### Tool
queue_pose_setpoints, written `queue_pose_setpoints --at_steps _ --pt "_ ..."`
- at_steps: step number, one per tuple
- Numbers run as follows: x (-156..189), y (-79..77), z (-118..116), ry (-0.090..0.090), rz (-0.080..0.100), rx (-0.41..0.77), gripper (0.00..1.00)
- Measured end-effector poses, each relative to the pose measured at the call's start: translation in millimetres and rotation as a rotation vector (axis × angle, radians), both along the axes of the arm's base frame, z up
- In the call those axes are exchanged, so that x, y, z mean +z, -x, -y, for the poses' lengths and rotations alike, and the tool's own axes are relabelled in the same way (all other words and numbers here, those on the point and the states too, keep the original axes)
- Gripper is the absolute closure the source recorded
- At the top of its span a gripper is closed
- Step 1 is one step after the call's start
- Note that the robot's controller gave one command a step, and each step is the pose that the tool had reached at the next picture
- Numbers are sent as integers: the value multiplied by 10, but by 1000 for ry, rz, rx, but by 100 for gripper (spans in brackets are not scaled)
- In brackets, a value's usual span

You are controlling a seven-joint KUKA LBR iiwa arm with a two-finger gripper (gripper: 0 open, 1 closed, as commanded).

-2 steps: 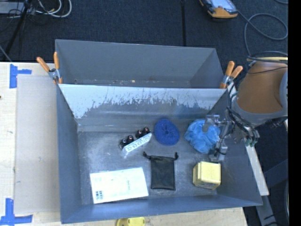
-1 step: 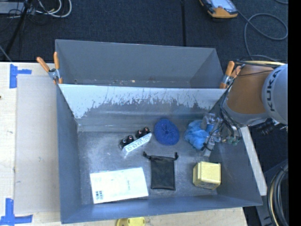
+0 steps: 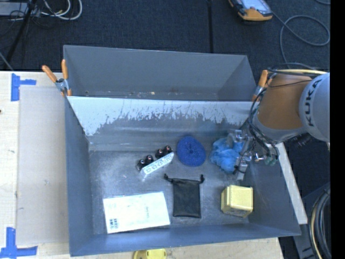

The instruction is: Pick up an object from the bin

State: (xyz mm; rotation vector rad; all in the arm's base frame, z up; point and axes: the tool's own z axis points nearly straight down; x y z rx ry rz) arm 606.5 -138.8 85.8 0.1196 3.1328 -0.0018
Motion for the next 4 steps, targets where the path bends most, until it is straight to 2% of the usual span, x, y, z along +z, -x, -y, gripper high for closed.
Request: queue_pose_setpoints --at_steps 1,2,3,4 --pt "74 41 -47 -2 -2 84 0" --pt "-54 111 -91 -6 1 -435 0" --pt "-113 9 -71 -5 2 -31 100" --pt "-118 5 -71 -5 2 -30 100"
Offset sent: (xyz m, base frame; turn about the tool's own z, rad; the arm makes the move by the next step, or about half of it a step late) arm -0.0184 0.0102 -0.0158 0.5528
